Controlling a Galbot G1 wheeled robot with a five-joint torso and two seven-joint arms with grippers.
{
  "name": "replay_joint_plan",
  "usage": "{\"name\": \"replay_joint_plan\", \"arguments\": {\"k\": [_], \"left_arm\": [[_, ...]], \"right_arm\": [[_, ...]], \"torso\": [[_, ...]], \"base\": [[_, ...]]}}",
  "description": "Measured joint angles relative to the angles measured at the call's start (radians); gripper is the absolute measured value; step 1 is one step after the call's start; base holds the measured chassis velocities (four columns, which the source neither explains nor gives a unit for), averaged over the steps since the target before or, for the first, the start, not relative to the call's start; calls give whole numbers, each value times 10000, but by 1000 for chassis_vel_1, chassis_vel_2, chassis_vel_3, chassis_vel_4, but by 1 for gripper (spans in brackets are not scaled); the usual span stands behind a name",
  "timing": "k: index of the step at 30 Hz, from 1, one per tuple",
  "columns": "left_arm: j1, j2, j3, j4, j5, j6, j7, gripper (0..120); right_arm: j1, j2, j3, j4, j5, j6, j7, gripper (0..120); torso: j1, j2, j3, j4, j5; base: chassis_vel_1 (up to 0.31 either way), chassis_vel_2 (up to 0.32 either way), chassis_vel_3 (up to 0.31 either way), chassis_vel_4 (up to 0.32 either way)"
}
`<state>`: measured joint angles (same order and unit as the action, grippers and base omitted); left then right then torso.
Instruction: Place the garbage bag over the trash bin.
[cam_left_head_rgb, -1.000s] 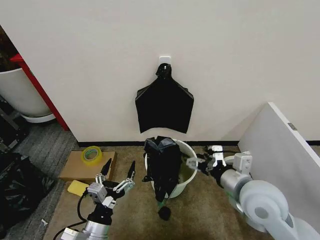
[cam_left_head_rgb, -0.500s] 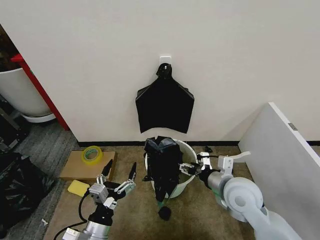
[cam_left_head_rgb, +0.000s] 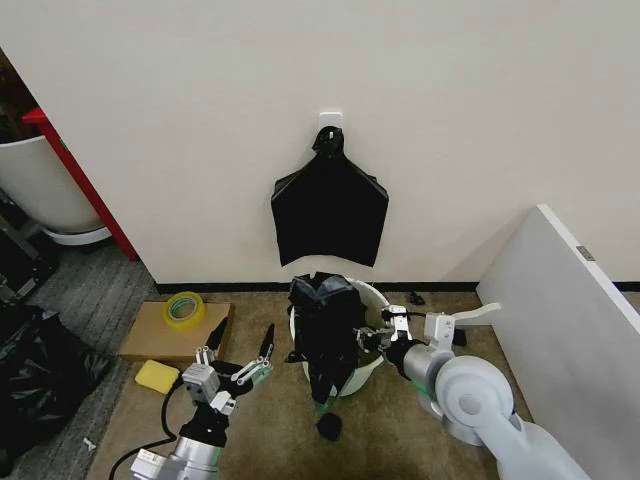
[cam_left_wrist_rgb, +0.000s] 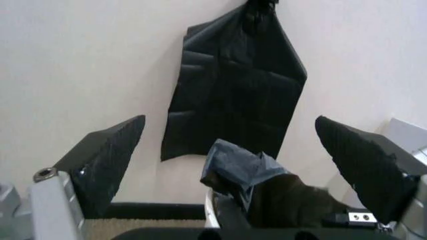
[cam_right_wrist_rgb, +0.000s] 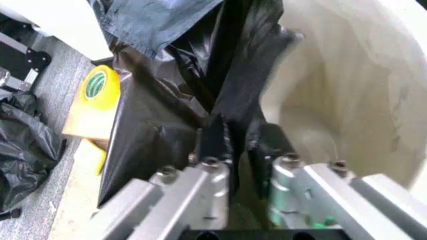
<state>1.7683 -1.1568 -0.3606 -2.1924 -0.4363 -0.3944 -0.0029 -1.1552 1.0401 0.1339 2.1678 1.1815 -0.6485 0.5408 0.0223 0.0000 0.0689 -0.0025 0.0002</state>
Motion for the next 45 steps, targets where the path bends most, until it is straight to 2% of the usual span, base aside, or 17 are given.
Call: {"name": "replay_joint_plan", "arguments": {"k": [18,26,29,33,36,39,45], "left_arm": [[-421,792,338,-558,226,1756,-1147,100],[-901,1521,454,-762,-68,2721,-1732,100],[-1203,1793,502,-873,-465,3253,-2033,100],[-2392,2621,692,-1005,-1835,4944,-2560,100],[-2612,2743,732,-992,-2089,5205,-2625,100],[-3805,3228,1261,-677,-3334,6208,-3040,98],[-4618,3517,1918,-313,-4457,6966,-3468,97]], "right_arm": [[569,193,-850,484,-68,599,-304,0],[676,234,-971,416,-83,590,-371,0],[690,203,-979,435,-77,582,-435,0],[743,151,-1078,531,-5,502,-531,0],[757,152,-1097,531,-5,486,-546,0],[829,178,-1174,512,-14,416,-563,0],[1036,184,-1307,363,-11,374,-561,0]], "torso": [[0,0,0,1,-2],[0,0,1,0,-2],[0,0,1,1,-2],[0,0,1,-1,-2],[0,-1,1,-1,-2],[0,0,1,-1,-1],[0,0,0,-4,-1]], "base": [[0,0,0,0],[0,0,0,0],[0,0,0,0],[0,0,0,0],[0,0,0,0],[0,0,0,0],[0,0,0,0]]}}
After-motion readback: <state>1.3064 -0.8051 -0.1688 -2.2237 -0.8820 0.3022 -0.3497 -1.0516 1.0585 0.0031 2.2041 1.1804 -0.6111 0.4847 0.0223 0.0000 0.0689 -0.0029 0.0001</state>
